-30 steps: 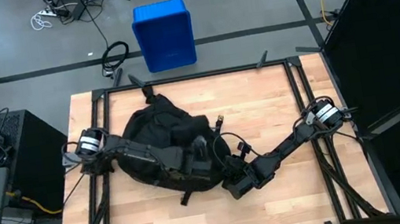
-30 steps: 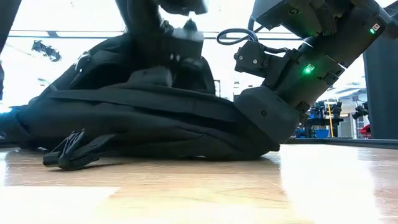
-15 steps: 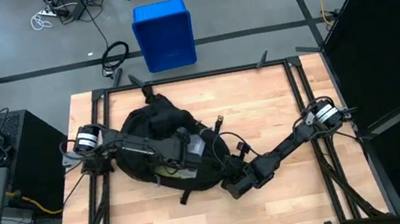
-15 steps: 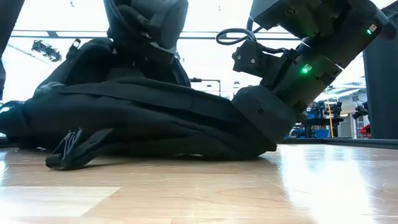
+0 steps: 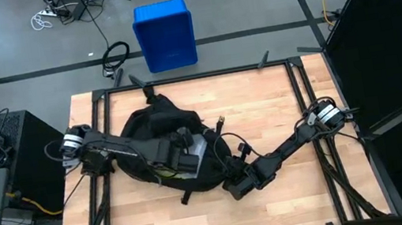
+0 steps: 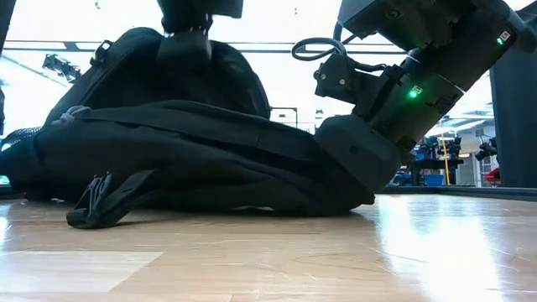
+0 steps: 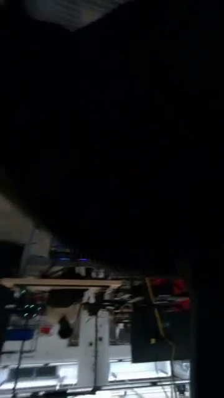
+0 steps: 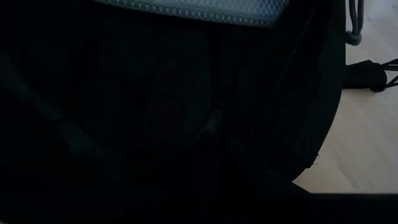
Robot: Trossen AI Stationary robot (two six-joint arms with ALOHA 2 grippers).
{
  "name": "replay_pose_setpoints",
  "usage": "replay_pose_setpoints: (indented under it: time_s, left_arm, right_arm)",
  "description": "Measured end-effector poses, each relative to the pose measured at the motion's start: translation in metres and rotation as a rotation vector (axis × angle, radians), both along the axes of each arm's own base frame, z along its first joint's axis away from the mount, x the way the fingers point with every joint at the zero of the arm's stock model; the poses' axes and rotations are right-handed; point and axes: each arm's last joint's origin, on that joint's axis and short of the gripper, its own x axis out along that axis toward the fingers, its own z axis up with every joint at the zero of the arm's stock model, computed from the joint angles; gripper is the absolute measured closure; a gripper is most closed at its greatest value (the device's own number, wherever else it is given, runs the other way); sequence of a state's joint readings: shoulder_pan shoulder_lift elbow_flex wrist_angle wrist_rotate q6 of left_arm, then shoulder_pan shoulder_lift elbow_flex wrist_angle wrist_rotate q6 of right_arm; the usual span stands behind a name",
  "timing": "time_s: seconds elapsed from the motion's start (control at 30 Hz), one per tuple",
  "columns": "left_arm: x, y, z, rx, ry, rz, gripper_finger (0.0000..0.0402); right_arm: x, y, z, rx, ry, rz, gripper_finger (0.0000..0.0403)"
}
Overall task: Unpack backpack
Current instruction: Open the backpack
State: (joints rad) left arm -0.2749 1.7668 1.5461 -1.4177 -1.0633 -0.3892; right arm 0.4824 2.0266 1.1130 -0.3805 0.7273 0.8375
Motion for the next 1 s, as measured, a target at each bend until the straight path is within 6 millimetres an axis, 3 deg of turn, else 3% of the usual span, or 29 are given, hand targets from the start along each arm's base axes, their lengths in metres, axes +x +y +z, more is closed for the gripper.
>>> replay_pose_setpoints:
  time_s: [0.33, 0.57, 0.8, 1.0]
  left_arm:
    - [0.017, -0.027, 0.009, -0.004, -0.042, -0.194, 0.0204]
    - [0.018, -0.026, 0.011, 0.018, -0.03, -0.204, 0.017]
    - [0.021, -0.048, 0.034, -0.001, -0.146, -0.268, 0.0145]
    - [0.022, -0.046, 0.039, -0.06, -0.178, -0.259, 0.0134]
  right_arm:
    - [0.0, 0.0, 0.0, 0.001, -0.001, 0.001, 0.0403]
    - [0.0, 0.0, 0.0, 0.001, -0.002, 0.001, 0.0403]
    - [0.0, 0.0, 0.0, 0.002, -0.004, 0.001, 0.0403]
    - [0.0, 0.0, 0.0, 0.003, -0.006, 0.002, 0.0403]
